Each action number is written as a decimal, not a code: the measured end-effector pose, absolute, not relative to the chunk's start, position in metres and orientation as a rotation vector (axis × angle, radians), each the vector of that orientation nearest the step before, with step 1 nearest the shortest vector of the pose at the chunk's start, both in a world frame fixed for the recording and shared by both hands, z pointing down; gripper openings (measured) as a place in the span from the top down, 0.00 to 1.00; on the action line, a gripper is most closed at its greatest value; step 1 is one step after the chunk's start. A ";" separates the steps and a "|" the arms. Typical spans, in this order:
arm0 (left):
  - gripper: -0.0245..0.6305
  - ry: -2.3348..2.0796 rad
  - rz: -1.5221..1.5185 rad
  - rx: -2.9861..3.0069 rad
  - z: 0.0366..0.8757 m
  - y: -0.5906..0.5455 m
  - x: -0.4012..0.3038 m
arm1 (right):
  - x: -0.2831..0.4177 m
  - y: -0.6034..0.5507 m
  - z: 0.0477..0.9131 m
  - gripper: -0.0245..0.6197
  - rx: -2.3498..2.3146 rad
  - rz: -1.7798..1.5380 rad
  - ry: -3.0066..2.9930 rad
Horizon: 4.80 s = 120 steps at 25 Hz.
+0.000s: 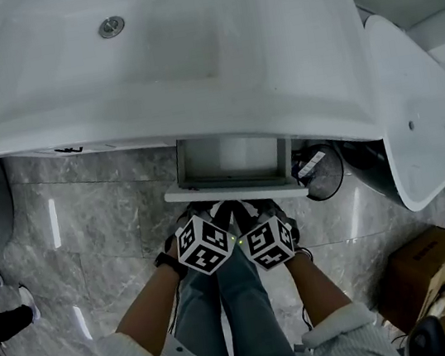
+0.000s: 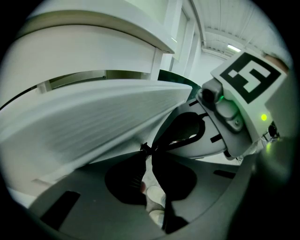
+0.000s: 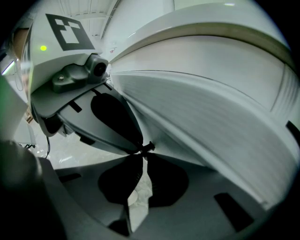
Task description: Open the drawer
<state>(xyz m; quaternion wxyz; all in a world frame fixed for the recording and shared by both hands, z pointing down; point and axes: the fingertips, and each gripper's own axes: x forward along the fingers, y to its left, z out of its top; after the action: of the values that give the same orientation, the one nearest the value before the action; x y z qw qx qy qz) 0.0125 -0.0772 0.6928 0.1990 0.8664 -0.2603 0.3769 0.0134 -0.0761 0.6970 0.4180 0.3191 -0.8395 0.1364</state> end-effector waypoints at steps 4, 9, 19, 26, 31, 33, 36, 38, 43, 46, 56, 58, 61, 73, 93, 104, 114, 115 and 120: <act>0.89 -0.734 1.038 2.415 0.697 -0.076 0.011 | 0.013 -0.075 0.701 0.91 0.812 0.352 -2.112; 0.89 -0.754 1.027 2.399 0.701 -0.077 0.010 | 0.015 -0.076 0.705 0.90 0.838 0.397 -2.121; 0.88 -0.808 1.027 2.363 0.704 -0.076 0.007 | 0.020 -0.075 0.705 0.90 0.879 0.507 -2.127; 0.88 -0.825 1.010 2.319 0.694 -0.062 0.002 | 0.030 -0.063 0.695 0.90 0.928 0.591 -2.116; 0.88 -0.837 0.978 2.292 0.673 -0.048 -0.004 | 0.028 -0.047 0.675 0.90 0.930 0.624 -2.112; 0.88 -0.840 0.967 2.308 0.660 -0.049 -0.005 | 0.026 -0.048 0.661 0.90 0.958 0.632 -2.123; 0.88 -0.864 0.930 2.325 0.634 -0.048 -0.007 | 0.019 -0.049 0.630 0.90 1.014 0.648 -2.158; 0.88 -0.894 0.883 2.330 0.613 -0.049 -0.009 | 0.014 -0.053 0.605 0.90 1.057 0.646 -2.188; 0.89 -1.013 0.727 2.387 0.547 -0.063 -0.015 | 0.000 -0.072 0.533 0.90 1.158 0.627 -2.312; 0.89 -1.086 0.618 2.438 0.497 -0.075 -0.022 | -0.005 -0.085 0.484 0.90 1.197 0.590 -2.409; 0.89 -1.276 0.274 2.500 0.345 -0.100 -0.028 | -0.005 -0.105 0.336 0.90 1.194 0.512 -2.667; 0.89 -1.310 0.213 2.507 0.318 -0.101 -0.025 | 0.000 -0.104 0.315 0.90 1.179 0.554 -2.712; 0.90 -1.341 0.138 2.510 0.284 -0.101 -0.021 | 0.008 -0.105 0.285 0.90 1.161 0.590 -2.780; 0.94 -1.327 -0.005 2.571 0.193 -0.081 -0.027 | 0.011 -0.094 0.191 0.95 1.107 0.481 -2.943; 0.94 -1.293 0.011 2.620 0.174 -0.072 -0.041 | -0.010 -0.078 0.179 0.95 1.036 0.529 -2.928; 0.94 -1.379 0.114 2.677 0.174 -0.066 -0.048 | -0.015 -0.069 0.181 0.95 0.991 0.531 -2.921; 0.94 -1.344 0.159 2.657 0.184 -0.053 -0.061 | -0.009 -0.058 0.184 0.95 0.982 0.503 -2.907; 0.94 -1.348 0.158 2.648 0.186 -0.052 -0.062 | -0.009 -0.058 0.184 0.95 0.982 0.505 -2.906; 0.94 -1.342 0.182 2.635 0.193 -0.051 -0.062 | -0.009 -0.056 0.187 0.95 0.972 0.516 -2.901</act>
<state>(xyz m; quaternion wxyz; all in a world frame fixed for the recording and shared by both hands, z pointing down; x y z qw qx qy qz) -0.0618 -0.0508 0.1931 0.0895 0.8858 -0.4513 0.0611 -0.0089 -0.0557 0.1874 0.0193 0.3134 -0.9348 0.1662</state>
